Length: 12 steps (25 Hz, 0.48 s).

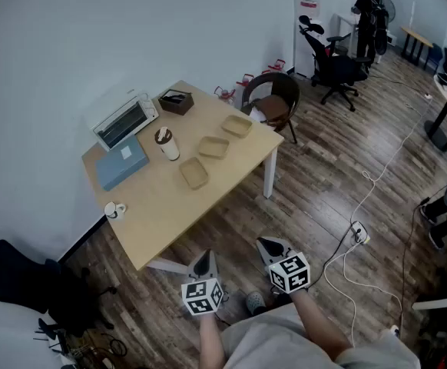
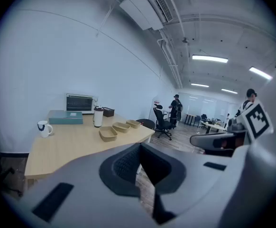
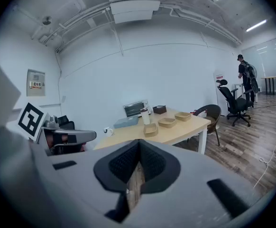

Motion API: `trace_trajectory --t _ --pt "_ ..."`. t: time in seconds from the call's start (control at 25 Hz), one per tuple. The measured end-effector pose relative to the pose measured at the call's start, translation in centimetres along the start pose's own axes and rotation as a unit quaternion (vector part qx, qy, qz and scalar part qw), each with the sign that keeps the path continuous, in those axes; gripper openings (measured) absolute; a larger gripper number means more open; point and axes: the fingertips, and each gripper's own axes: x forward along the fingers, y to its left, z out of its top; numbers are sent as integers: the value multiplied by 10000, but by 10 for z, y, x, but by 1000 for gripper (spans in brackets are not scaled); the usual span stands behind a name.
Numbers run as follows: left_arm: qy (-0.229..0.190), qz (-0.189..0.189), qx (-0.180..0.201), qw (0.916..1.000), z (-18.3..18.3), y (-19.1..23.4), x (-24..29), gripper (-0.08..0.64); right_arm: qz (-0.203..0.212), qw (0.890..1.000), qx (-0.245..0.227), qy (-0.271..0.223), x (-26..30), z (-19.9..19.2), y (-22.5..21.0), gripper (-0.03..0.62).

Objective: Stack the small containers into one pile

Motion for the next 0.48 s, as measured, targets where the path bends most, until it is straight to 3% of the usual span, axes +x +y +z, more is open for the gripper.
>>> trace_trajectory --t 0.4,0.44,0.48 --pt "-167 -17 -173 9997 7 12 -8 8 -24 10000 -10 -94 2 1 4 5" --pt "-166 8 -166 9997 8 15 -9 11 10 10000 -22 -52 4 2 7 19" --pt "-153 27 -164 9997 8 18 -10 15 54 10000 -30 -12 5 1 10 76"
